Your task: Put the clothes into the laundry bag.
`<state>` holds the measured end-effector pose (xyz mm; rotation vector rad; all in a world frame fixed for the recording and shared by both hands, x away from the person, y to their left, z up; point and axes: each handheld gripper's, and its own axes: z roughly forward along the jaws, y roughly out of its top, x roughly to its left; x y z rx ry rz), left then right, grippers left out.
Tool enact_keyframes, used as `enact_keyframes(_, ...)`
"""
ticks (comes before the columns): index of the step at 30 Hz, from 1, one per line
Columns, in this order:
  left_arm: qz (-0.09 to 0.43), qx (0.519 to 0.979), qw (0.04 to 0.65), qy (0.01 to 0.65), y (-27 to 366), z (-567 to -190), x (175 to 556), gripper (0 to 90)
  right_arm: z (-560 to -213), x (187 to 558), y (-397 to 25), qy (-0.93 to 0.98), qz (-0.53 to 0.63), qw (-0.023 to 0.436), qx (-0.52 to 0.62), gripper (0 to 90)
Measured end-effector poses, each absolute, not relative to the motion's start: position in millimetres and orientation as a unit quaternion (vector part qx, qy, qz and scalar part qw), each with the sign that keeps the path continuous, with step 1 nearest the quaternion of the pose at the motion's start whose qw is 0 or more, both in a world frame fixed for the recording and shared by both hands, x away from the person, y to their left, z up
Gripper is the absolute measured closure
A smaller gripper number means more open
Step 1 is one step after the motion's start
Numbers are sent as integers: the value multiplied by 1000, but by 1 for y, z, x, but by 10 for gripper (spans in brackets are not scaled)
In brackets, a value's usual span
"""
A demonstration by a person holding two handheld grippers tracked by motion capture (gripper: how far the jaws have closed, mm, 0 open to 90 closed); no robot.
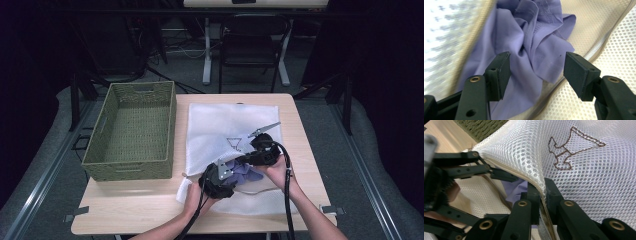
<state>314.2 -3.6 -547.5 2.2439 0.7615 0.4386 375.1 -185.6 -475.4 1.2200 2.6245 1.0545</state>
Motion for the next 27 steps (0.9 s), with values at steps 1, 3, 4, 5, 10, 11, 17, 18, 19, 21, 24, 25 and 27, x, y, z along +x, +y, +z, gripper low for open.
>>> enact_keyframes(1,165,871,356,296,-5,-549,316,385,-476,375,-186,852,342,31,395,852)
enact_keyframes(3,168,868,354,306,-12,-554,320,422,-476,375,-185,853,340,30,395,852)
enact_keyframes(4,166,865,357,313,-14,-556,322,439,-477,375,-185,852,340,30,396,853)
enact_keyframes(5,169,862,361,314,-16,-558,324,500,-477,376,-185,853,340,29,396,855)
enact_keyframes(10,169,860,359,322,-26,-565,333,800,-474,375,-185,848,348,29,398,860)
enact_keyframes(11,175,855,363,326,-27,-566,335,856,-471,374,-186,846,352,31,398,861)
enact_keyframes(17,210,813,404,363,-27,-552,351,880,-453,370,-192,822,400,32,403,862)
enact_keyframes(18,214,806,410,370,-28,-549,354,880,-451,368,-193,820,404,34,405,862)
enact_keyframes(19,218,804,411,371,-29,-548,356,880,-449,367,-193,820,405,38,403,861)
enact_keyframes(21,217,805,407,373,-31,-548,359,876,-451,368,-195,820,402,35,406,861)
enact_keyframes(24,208,814,398,368,-32,-554,359,830,-461,372,-198,823,386,25,416,858)
enact_keyframes(25,204,818,396,364,-30,-554,358,813,-463,373,-198,825,382,22,417,858)
enact_keyframes(27,196,825,393,356,-29,-555,354,736,-465,374,-197,826,377,20,418,856)
